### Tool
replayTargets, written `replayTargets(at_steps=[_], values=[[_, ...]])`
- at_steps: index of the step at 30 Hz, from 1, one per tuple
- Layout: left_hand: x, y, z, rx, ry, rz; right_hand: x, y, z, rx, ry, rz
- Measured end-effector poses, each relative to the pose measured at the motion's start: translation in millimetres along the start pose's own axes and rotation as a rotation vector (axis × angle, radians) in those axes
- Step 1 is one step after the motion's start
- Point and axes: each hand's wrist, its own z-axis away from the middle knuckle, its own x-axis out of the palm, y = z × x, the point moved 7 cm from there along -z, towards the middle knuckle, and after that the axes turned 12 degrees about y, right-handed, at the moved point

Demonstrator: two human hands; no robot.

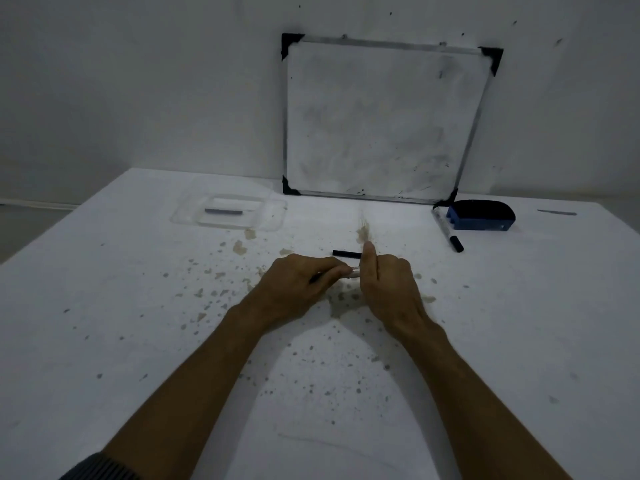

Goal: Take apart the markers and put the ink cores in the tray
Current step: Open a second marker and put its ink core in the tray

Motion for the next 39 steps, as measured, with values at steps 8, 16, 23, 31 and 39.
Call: replayTargets(at_steps=[8, 16, 23, 31, 39], values=[[0.2, 16.8, -7.7, 0.185, 0.126, -0.048, -13.9, 6.3, -6.1, -0.152, 0.142, -0.032], [-36.3, -35.3, 1.2, -0.067, 0.162, -0.175, -69.5, 46.8, -13.1, 0.31, 0.431, -0.234], [-14.0, -30.1, -1.2, -0.493, 0.172, 0.305, -5.8, 27.8, 1.2, 0.246, -0.122, 0.031], [-4.6, -29.3, 10.0, -0.679, 0.065, 0.652, -2.1, 27.1, 2.1, 0.133, -0.15, 0.008], [0.0, -28.0, 11.7, -0.786, 0.068, 0.763, -3.1, 9.5, 7.0, 0.051, -0.117, 0.047]])
